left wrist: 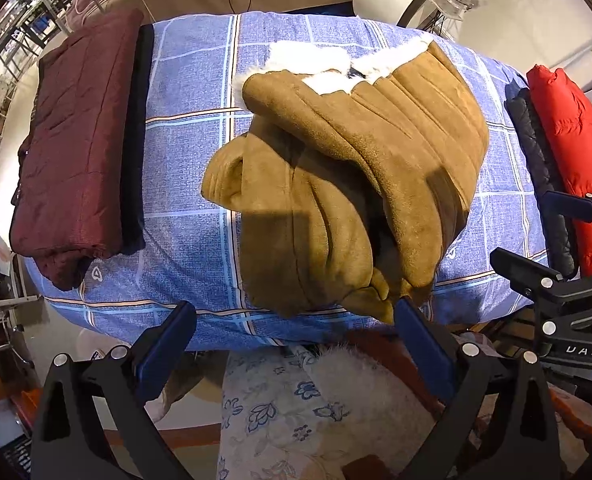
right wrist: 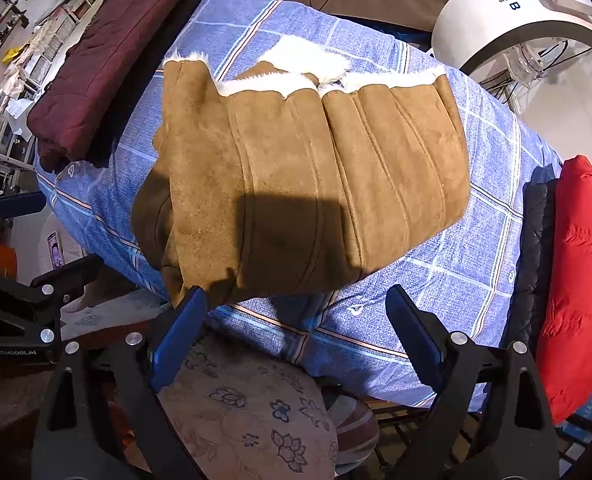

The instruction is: Fold large clothes

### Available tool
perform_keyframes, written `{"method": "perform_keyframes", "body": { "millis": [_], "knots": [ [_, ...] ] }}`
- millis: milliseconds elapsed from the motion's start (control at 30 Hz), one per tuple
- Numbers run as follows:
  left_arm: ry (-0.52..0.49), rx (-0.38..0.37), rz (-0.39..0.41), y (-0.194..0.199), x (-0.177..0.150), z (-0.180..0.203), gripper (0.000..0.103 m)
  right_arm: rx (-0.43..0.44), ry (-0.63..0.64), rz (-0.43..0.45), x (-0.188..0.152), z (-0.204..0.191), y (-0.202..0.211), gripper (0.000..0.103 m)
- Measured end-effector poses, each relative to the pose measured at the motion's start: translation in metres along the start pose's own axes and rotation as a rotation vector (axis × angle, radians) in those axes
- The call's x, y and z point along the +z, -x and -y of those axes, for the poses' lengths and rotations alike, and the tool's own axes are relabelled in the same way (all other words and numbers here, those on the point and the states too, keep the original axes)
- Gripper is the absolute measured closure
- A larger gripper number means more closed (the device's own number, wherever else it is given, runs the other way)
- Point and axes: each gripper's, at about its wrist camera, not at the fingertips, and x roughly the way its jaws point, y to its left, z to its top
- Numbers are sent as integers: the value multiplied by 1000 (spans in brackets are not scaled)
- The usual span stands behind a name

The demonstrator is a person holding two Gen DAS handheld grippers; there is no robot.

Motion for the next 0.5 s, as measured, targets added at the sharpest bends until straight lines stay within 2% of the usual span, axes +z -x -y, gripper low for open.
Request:
{"method": "perform_keyframes", "body": {
  "millis": [500],
  "knots": [
    [-3,-23,-23,-4,3,1,6,1,-1,-12,2,1,-2,13]
  ]
}}
